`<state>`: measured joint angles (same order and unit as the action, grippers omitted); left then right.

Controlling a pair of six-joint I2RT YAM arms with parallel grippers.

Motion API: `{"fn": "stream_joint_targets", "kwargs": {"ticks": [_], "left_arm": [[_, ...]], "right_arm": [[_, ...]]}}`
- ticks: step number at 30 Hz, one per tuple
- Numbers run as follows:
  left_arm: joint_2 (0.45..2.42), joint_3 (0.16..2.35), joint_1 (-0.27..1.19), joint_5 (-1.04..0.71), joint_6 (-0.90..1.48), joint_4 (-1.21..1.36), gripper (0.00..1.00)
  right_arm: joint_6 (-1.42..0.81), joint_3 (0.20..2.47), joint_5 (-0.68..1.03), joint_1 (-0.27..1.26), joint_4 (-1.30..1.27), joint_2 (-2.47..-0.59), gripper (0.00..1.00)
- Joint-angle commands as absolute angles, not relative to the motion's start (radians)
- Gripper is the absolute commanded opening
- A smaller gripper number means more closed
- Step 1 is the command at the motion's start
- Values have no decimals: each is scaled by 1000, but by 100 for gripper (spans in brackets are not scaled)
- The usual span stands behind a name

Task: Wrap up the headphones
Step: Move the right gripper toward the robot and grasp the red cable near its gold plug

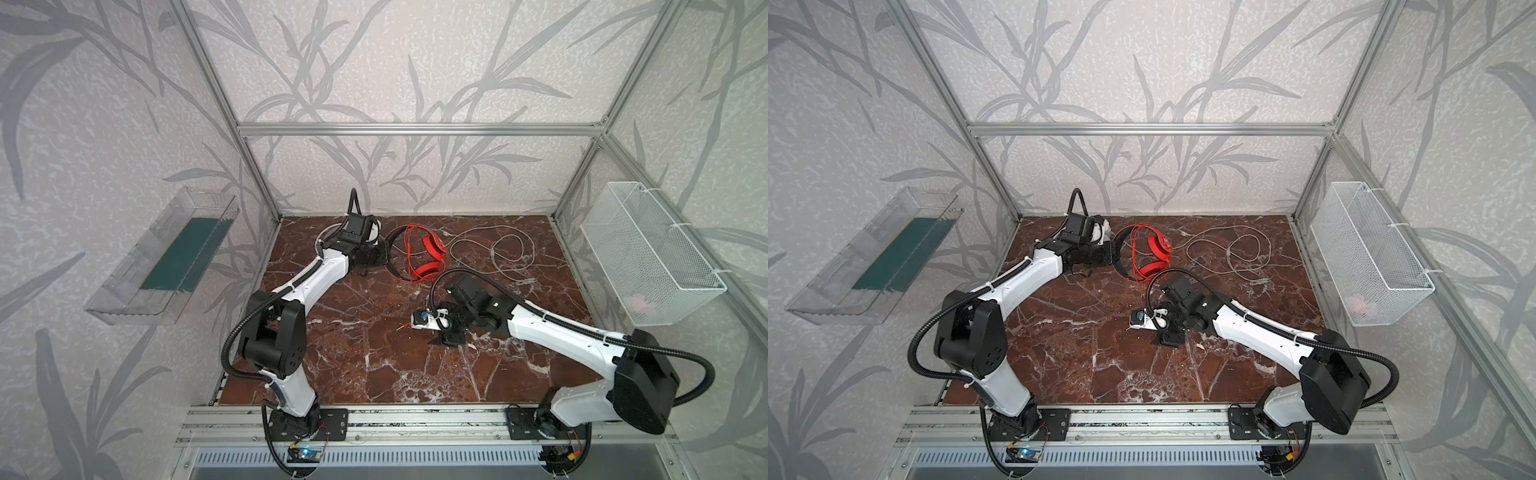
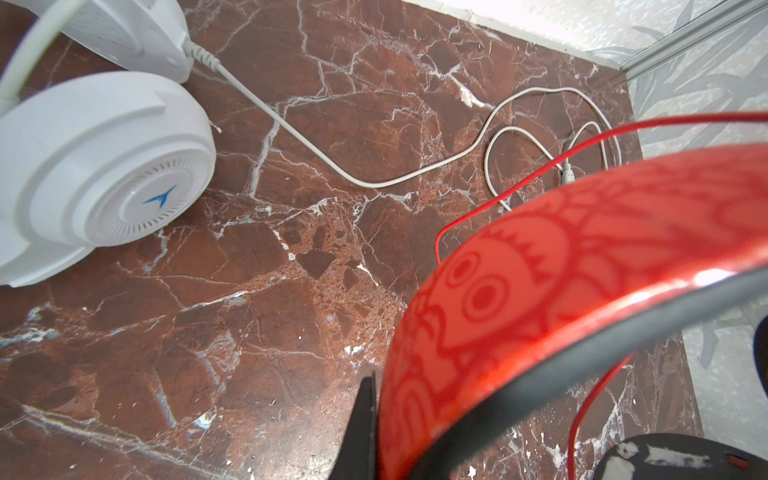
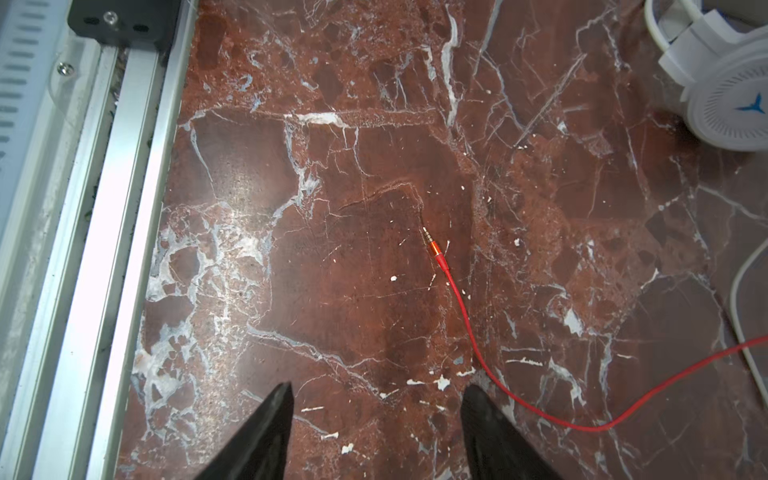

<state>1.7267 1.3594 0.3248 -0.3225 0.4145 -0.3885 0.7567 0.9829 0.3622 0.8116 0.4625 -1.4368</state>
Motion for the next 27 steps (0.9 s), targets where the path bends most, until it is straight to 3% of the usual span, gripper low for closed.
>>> {"fn": "stream_joint_targets", "kwargs": {"ticks": [1,14,27], "left_arm": [[1738,1403,321,-331,448,-359,0],[1775,1437,313,-315,457,-385,0],[1793,1434,302,-318,464,-381,0]], "right_arm": [[848,1036,345,833,493,-1492,64],[999,1290,159,892,595,-1802,57],[1021,1374,54,908,548,-1963,51]]}}
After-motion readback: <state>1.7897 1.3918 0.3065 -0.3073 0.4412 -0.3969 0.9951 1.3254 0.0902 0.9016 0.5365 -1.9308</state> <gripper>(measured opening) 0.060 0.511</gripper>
